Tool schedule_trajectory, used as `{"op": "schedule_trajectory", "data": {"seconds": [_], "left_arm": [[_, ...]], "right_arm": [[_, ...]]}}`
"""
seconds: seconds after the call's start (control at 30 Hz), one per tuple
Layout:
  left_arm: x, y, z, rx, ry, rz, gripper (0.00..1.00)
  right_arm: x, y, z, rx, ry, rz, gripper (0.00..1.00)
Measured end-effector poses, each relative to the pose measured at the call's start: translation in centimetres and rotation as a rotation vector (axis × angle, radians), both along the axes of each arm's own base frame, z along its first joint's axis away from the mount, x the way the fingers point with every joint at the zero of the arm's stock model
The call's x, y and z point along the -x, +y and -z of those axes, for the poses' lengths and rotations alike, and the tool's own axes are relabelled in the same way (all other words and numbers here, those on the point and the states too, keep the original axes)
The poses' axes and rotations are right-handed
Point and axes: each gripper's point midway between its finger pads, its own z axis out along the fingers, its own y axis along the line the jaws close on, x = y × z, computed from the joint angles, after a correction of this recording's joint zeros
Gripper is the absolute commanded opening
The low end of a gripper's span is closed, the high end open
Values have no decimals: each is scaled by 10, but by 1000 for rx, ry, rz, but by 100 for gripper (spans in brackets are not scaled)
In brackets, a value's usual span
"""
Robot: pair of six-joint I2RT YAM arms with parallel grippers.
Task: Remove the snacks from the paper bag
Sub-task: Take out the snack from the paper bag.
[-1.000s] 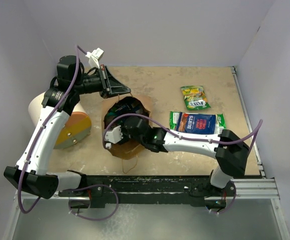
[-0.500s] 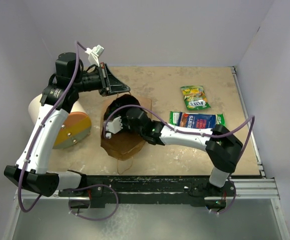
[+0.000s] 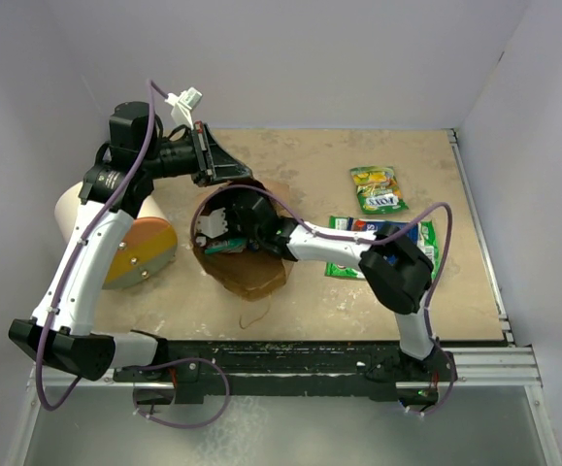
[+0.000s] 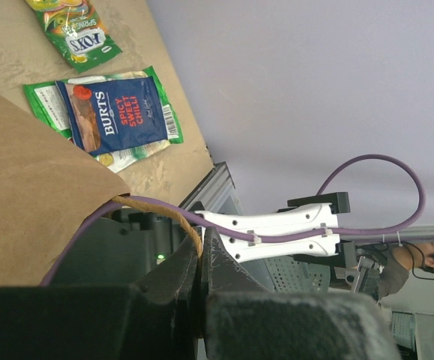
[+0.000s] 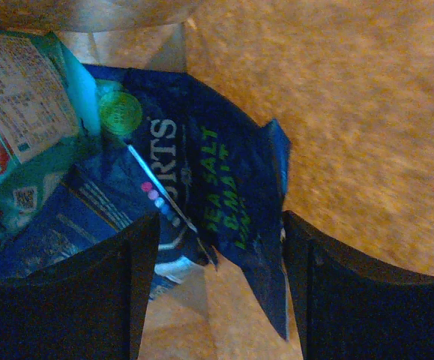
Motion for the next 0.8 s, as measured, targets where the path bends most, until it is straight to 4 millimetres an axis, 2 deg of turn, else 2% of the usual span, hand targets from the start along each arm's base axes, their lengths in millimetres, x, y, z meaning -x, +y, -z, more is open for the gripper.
{"op": "schedule_trajectory", "data": {"seconds": [0.1,0.2,0.53,0.8], "left_arm": [[0,0,1,-3,6,-1,0],[1,1,3,-9,14,-4,0],[-1,2,6,-19,22,-17,0],[0,3,9,-27,34,-20,0]], "right_arm": [[-9,3,20,17,25,8,60],[-15,4,28,15,40,15,49],[-13,8,34,-2,75,-9,1],[16,1,41,7,126,-51,0]]}}
